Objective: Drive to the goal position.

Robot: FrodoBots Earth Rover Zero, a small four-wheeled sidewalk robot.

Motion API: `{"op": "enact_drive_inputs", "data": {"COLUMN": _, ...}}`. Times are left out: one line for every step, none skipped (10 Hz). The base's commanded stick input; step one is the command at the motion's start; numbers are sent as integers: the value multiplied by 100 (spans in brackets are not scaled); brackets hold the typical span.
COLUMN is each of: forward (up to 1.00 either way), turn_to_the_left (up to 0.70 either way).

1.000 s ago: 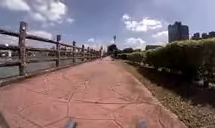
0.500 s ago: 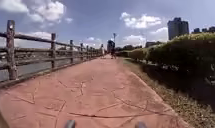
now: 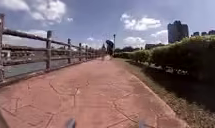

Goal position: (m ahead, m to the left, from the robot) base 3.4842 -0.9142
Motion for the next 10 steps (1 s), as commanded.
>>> {"op": "enact_drive_inputs", "data": {"forward": 70, "turn_to_the_left": 0}}
{"op": "enact_drive_inputs", "data": {"forward": 70, "turn_to_the_left": 0}}
{"op": "enact_drive_inputs", "data": {"forward": 70, "turn_to_the_left": 0}}
{"op": "enact_drive_inputs", "data": {"forward": 70, "turn_to_the_left": 0}}
{"op": "enact_drive_inputs", "data": {"forward": 70, "turn_to_the_left": 0}}
{"op": "enact_drive_inputs", "data": {"forward": 70, "turn_to_the_left": 0}}
{"op": "enact_drive_inputs", "data": {"forward": 70, "turn_to_the_left": 0}}
{"op": "enact_drive_inputs", "data": {"forward": 70, "turn_to_the_left": 0}}
{"op": "enact_drive_inputs", "data": {"forward": 70, "turn_to_the_left": 0}}
{"op": "enact_drive_inputs", "data": {"forward": 70, "turn_to_the_left": 0}}
